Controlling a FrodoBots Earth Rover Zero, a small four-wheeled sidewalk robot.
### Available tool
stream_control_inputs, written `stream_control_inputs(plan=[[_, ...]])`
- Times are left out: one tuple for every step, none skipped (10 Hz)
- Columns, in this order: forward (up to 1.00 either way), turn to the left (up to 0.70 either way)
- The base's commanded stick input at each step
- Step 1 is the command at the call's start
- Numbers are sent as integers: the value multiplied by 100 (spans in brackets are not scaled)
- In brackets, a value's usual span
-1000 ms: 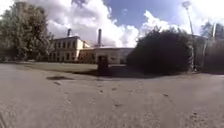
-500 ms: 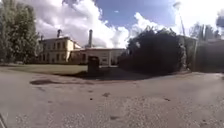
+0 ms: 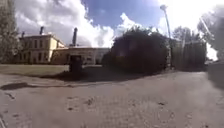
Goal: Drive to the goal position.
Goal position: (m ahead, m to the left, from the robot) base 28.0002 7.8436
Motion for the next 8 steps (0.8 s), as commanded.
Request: stream_control_inputs(plan=[[70, 0], [70, 0], [70, 0], [70, 0], [70, 0], [70, 0], [70, 0], [70, 0]])
